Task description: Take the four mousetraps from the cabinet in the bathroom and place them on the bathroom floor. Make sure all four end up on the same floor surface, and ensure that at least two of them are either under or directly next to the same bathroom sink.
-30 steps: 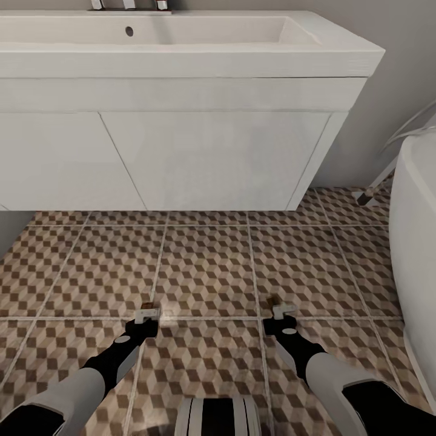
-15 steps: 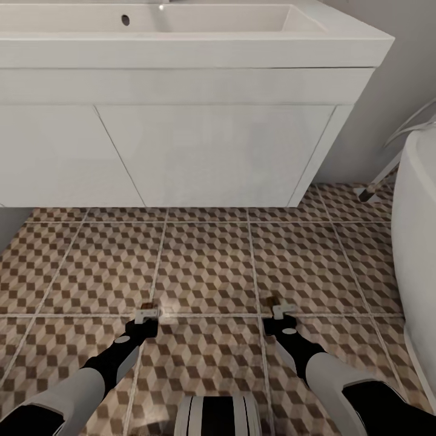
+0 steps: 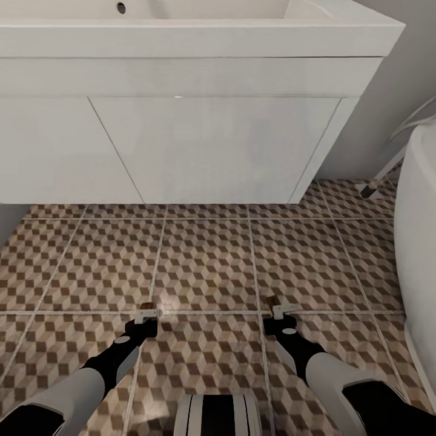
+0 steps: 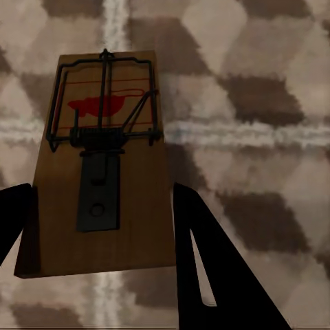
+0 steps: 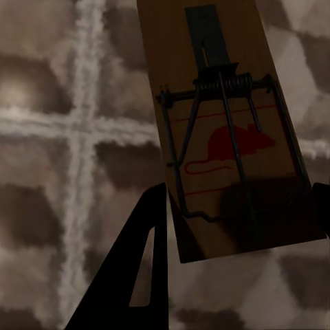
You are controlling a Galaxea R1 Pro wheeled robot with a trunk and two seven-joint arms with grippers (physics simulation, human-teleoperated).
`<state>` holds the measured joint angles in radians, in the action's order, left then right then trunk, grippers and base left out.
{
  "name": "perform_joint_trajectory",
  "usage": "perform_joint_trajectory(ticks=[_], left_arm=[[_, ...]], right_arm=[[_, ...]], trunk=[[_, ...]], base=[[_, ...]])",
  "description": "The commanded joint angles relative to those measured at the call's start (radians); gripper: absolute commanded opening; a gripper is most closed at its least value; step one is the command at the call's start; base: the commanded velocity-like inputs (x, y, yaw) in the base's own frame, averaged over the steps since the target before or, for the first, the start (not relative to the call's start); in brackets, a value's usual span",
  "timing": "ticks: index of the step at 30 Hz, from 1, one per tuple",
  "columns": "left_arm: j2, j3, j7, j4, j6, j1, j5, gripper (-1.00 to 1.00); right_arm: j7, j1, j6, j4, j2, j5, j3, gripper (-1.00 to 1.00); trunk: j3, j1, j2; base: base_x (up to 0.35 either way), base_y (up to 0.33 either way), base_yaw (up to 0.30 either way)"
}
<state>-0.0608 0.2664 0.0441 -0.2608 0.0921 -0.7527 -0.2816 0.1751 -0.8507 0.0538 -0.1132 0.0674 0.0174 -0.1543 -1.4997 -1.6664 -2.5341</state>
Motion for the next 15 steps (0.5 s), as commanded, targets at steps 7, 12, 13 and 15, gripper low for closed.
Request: perform_joint_trajectory(ticks=[7, 12, 13, 15], left_arm=[[-0.001, 0.008, 0.002, 0.001, 0.003, 0.0, -0.005, -1.0], [-0.001, 0.009, 0.003, 0.001, 0.004, 0.0, -0.005, -1.0], [-0.001, 0.009, 0.004, 0.001, 0.004, 0.0, -0.005, -1.0], [0.0, 0.009, 0.008, 0.0, 0.004, 0.0, -0.003, -1.0]], right_arm=[[0.004, 0.0, 0.003, 0.001, 0.0, 0.004, -0.007, -1.0], [0.004, 0.0, 0.003, 0.001, 0.0, 0.004, -0.007, -1.0], [0.004, 0.0, 0.003, 0.001, 0.0, 0.004, -0.007, -1.0], [0.004, 0.0, 0.003, 0.001, 0.0, 0.004, -0.007, -1.0]], trunk=[[-0.016, -0.002, -0.001], [-0.016, -0.002, -0.001], [-0.016, -0.002, -0.001], [-0.016, -0.002, -0.001]], base=[[0.0, 0.0, 0.0], [0.0, 0.0, 0.0], [0.0, 0.0, 0.0], [0.0, 0.0, 0.0]])
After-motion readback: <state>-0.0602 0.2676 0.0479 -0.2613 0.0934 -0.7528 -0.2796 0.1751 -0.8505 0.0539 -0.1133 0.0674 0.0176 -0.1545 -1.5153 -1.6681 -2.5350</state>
